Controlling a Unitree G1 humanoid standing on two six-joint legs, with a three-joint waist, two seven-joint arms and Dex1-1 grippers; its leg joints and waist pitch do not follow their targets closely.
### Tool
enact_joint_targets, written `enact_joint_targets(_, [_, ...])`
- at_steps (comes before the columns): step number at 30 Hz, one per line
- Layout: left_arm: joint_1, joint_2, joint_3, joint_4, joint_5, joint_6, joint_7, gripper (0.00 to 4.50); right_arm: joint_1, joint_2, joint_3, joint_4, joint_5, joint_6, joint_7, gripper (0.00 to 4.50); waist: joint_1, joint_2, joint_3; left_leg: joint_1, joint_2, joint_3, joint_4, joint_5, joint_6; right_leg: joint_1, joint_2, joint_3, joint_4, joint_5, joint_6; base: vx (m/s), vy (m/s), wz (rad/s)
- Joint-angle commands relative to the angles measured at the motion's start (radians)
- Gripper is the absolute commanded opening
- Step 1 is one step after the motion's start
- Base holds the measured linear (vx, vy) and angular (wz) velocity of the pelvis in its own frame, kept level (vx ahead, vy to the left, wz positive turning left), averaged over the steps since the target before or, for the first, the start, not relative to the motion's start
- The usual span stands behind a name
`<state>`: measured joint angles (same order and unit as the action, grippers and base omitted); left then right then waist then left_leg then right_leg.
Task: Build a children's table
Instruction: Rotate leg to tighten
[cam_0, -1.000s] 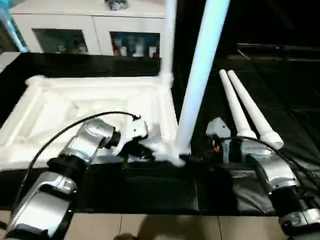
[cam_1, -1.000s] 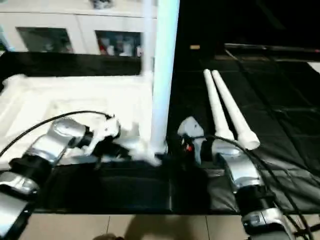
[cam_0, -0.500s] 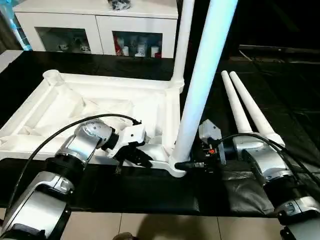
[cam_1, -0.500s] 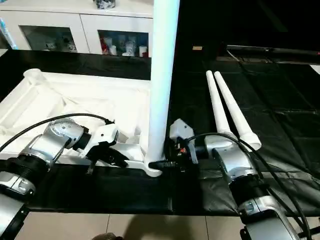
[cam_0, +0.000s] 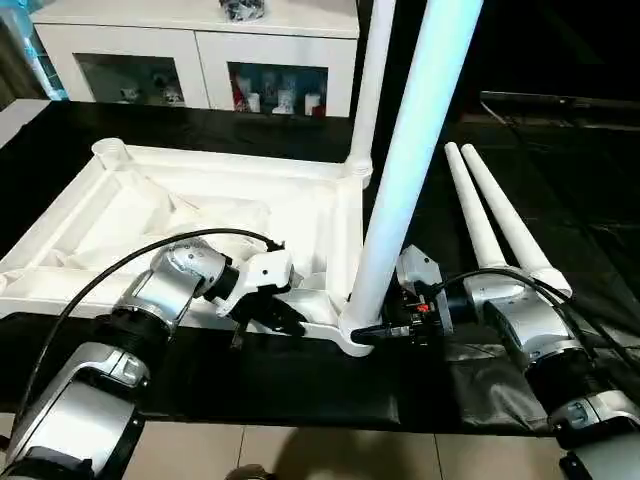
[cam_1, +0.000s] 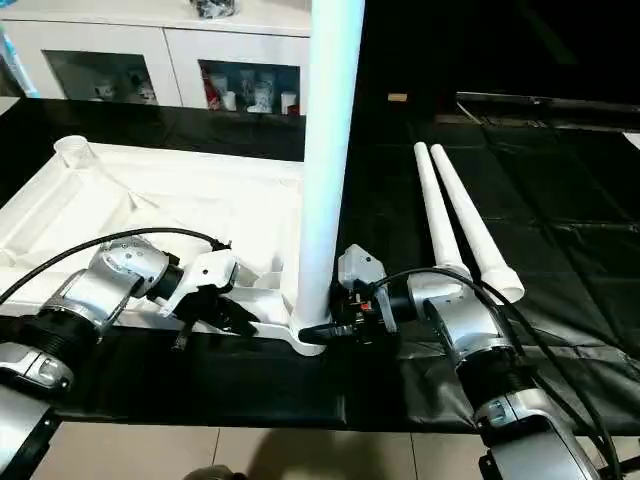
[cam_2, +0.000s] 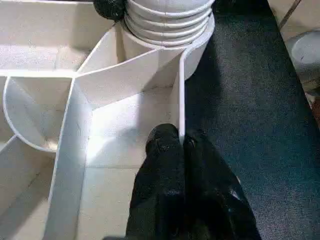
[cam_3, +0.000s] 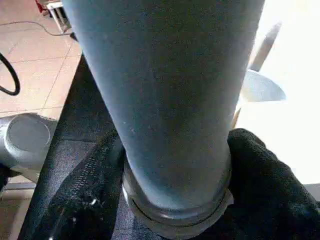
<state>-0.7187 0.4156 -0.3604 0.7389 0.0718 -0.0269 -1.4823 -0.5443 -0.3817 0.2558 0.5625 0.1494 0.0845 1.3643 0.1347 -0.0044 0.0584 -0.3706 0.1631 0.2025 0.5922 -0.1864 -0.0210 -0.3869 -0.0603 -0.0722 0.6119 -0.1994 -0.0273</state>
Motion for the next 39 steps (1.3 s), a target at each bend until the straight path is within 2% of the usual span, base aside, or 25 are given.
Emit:
enact_joint_targets(1, [-0.007,-0.022,-0.017,0.009,0.004,0.021,0.018,0.00,0.002,0.016,-0.004,-0.013,0.014,0.002,-0.010,2.67,-0.005,-0.004,-0.068,0.020,0.089,-0.036,-0.064,-0.138,0.052,0.040,-0.114,0.061,-0.066,-0.142,-0.245,0.000,0.000,0.00])
enact_joint_targets(2, [-0.012,-0.043,0.013,0.014,-0.009,0.058,0.077,0.00,0.018,0.034,-0.024,-0.024,0.020,0.004,-0.058,2.67,-0.007,-0.002,-0.068,0.020,0.090,-0.035,-0.064,-0.142,0.050,0.039,-0.114,0.062,-0.065,-0.144,-0.246,0.000,0.000,0.00])
enact_joint_targets(3, [-0.013,-0.049,0.021,0.014,-0.013,0.070,0.093,0.00,0.022,0.041,-0.030,-0.026,0.020,0.008,-0.078,2.66,-0.004,-0.004,-0.065,0.023,0.090,-0.037,-0.065,-0.163,0.042,0.038,-0.116,0.061,-0.072,-0.184,-0.240,0.000,0.000,0.00])
enact_joint_targets(5, [-0.019,-0.083,0.058,0.006,-0.026,0.147,0.183,0.00,0.040,0.086,-0.064,-0.018,-0.010,0.016,-0.252,2.66,-0.006,-0.004,-0.061,0.026,0.090,-0.039,-0.070,-0.190,0.022,0.035,-0.117,0.063,-0.078,-0.247,-0.227,0.000,0.000,0.00])
enact_joint_targets(6, [-0.019,-0.099,0.068,-0.008,-0.030,0.182,0.215,0.00,0.043,0.121,-0.090,-0.002,-0.027,0.044,-0.374,2.66,-0.012,-0.001,-0.060,0.027,0.090,-0.043,-0.075,-0.212,0.002,0.035,-0.118,0.063,-0.080,-0.286,-0.219,0.000,0.000,0.00])
enact_joint_targets(7, [-0.020,-0.106,0.071,-0.013,-0.029,0.194,0.231,0.00,0.045,0.133,-0.099,-0.001,-0.027,0.063,-0.407,2.66,-0.022,-0.008,-0.060,0.024,0.086,-0.047,-0.078,-0.222,-0.011,0.038,-0.119,0.061,-0.083,-0.314,-0.209,0.000,0.000,0.00])
enact_joint_targets(8, [-0.023,-0.124,0.080,-0.019,-0.026,0.224,0.278,0.00,0.053,0.160,-0.114,-0.005,-0.028,0.092,-0.472,2.66,-0.032,-0.005,-0.062,0.024,0.086,-0.048,-0.077,-0.218,-0.016,0.039,-0.120,0.063,-0.083,-0.312,-0.207,0.000,0.000,0.00])
enact_joint_targets(10, [-0.040,-0.172,0.110,-0.010,-0.023,0.281,0.397,0.00,0.075,0.221,-0.142,-0.014,-0.020,0.142,-0.585,2.65,-0.042,-0.005,-0.063,0.025,0.085,-0.045,-0.074,-0.205,-0.009,0.037,-0.118,0.065,-0.083,-0.269,-0.215,0.000,0.000,0.00])
enact_joint_targets(11, [-0.040,-0.172,0.110,-0.010,-0.023,0.281,0.397,0.00,0.075,0.221,-0.142,-0.014,-0.020,0.142,-0.585,2.65,-0.045,-0.005,-0.063,0.023,0.085,-0.043,-0.073,-0.196,-0.007,0.037,-0.116,0.067,-0.081,-0.248,-0.219,0.000,0.000,0.00])
enact_joint_targets(13, [-0.060,-0.214,0.138,0.010,-0.024,0.319,0.493,0.00,0.089,0.268,-0.157,-0.015,-0.026,0.166,-0.677,2.65,-0.046,-0.007,-0.064,0.022,0.080,-0.042,-0.070,-0.180,0.008,0.039,-0.116,0.066,-0.084,-0.233,-0.219,0.000,0.000,0.00])
enact_joint_targets(14, [-0.096,-0.276,0.189,0.062,-0.034,0.341,0.651,0.00,0.083,0.325,-0.162,0.022,-0.063,0.153,-0.811,2.65,-0.048,-0.002,-0.064,0.022,0.078,-0.040,-0.069,-0.169,0.003,0.035,-0.113,0.066,-0.083,-0.227,-0.218,0.000,0.000,0.00])
enact_joint_targets(15, [-0.096,-0.276,0.189,0.062,-0.034,0.341,0.651,0.00,0.083,0.325,-0.162,0.022,-0.063,0.153,-0.811,2.65,-0.047,-0.004,-0.063,0.024,0.078,-0.042,-0.070,-0.172,0.001,0.035,-0.114,0.065,-0.085,-0.230,-0.218,0.000,0.000,0.00])
enact_joint_targets(16, [-0.107,-0.297,0.205,0.080,-0.035,0.345,0.708,0.00,0.077,0.347,-0.169,0.039,-0.069,0.150,-0.857,2.65,-0.045,-0.007,-0.064,0.023,0.075,-0.041,-0.069,-0.175,0.010,0.039,-0.115,0.064,-0.089,-0.245,-0.210,0.000,0.000,0.00])
enact_joint_targets(18, [-0.121,-0.328,0.224,0.094,-0.031,0.353,0.794,0.00,0.054,0.394,-0.189,0.060,-0.070,0.159,-0.946,2.65,-0.047,-0.004,-0.063,0.022,0.077,-0.043,-0.071,-0.177,0.013,0.038,-0.115,0.065,-0.089,-0.254,-0.204,0.000,0.000,0.00])
enact_joint_targets(21, [-0.127,-0.347,0.231,0.095,-0.022,0.358,0.845,0.00,0.031,0.425,-0.205,0.068,-0.070,0.160,-1.012,2.65,-0.048,-0.002,-0.065,0.023,0.078,-0.044,-0.073,-0.175,0.018,0.039,-0.113,0.064,-0.088,-0.233,-0.201,0.000,0.000,0.00])
enact_joint_targets(22, [-0.129,-0.349,0.230,0.093,-0.017,0.357,0.852,0.00,0.023,0.432,-0.213,0.068,-0.069,0.152,-1.028,3.21,-0.048,-0.003,-0.064,0.021,0.077,-0.043,-0.072,-0.173,0.022,0.040,-0.114,0.065,-0.088,-0.227,-0.200,0.000,0.000,0.00])
enact_joint_targets(23, [-0.128,-0.347,0.227,0.089,-0.013,0.355,0.847,0.00,0.021,0.432,-0.221,0.065,-0.066,0.144,-1.031,3.35,-0.048,-0.003,-0.064,0.021,0.077,-0.043,-0.072,-0.174,0.024,0.040,-0.115,0.066,-0.088,-0.228,-0.197,0.000,0.000,0.00])
enact_joint_targets(24, [-0.125,-0.336,0.218,0.081,-0.009,0.352,0.827,0.00,0.022,0.426,-0.233,0.057,-0.062,0.140,-1.033,3.35,-0.048,0.000,-0.066,0.019,0.078,-0.043,-0.072,-0.167,0.027,0.041,-0.114,0.066,-0.085,-0.213,-0.195,0.000,0.000,0.00])
enact_joint_targets(26, [-0.120,-0.323,0.210,0.076,-0.006,0.348,0.802,0.00,0.024,0.416,-0.239,0.050,-0.058,0.140,-1.024,3.40,-0.053,-0.002,-0.067,0.013,0.077,-0.045,-0.074,-0.159,0.032,0.046,-0.113,0.064,-0.081,-0.188,-0.197,0.000,0.000,0.00])
enact_joint_targets(28, [-0.117,-0.315,0.204,0.073,-0.004,0.345,0.785,0.00,0.026,0.409,-0.243,0.045,-0.056,0.141,-1.018,3.74,-0.063,-0.003,-0.071,0.010,0.076,-0.044,-0.068,-0.125,0.051,0.048,-0.113,0.064,-0.075,-0.111,-0.213,0.000,0.000,0.00])
enact_joint_targets(30, [-0.112,-0.291,0.191,0.079,0.003,0.324,0.747,0.00,0.033,0.384,-0.240,0.024,-0.060,0.126,-0.985,3.90,-0.066,-0.003,-0.071,0.009,0.074,-0.041,-0.065,-0.104,0.070,0.048,-0.112,0.063,-0.073,-0.079,-0.227,0.000,0.000,0.00])
enact_joint_targets(32, [-0.099,-0.250,0.167,0.084,0.012,0.286,0.677,0.00,0.048,0.327,-0.225,-0.012,-0.062,0.092,-0.904,4.00,-0.061,-0.003,-0.071,0.008,0.075,-0.042,-0.064,-0.097,0.082,0.050,-0.111,0.062,-0.073,-0.070,-0.227,0.000,0.000,0.00])
enact_joint_targets(33, [-0.098,-0.248,0.167,0.084,0.012,0.285,0.675,0.00,0.049,0.325,-0.225,-0.013,-0.061,0.092,-0.902,4.20,-0.062,-0.003,-0.072,0.008,0.075,-0.041,-0.064,-0.096,0.083,0.050,-0.110,0.062,-0.071,-0.063,-0.227,0.000,0.000,0.00])
enact_joint_targets(36, [-0.081,-0.212,0.148,0.074,0.009,0.257,0.598,0.00,0.062,0.262,-0.220,-0.042,-0.043,0.066,-0.801,4.43,-0.061,-0.001,-0.077,0.006,0.076,-0.040,-0.057,-0.061,0.103,0.047,-0.109,0.062,-0.059,0.019,-0.247,0.000,0.000,0.00])
enact_joint_targets(39, [-0.056,-0.155,0.109,0.061,0.015,0.204,0.476,0.00,0.076,0.158,-0.199,-0.066,-0.046,0.024,-0.644,4.43,-0.053,-0.005,-0.075,0.005,0.078,-0.039,-0.055,-0.071,0.121,0.048,-0.110,0.060,-0.060,0.019,-0.252,0.000,0.000,0.00])
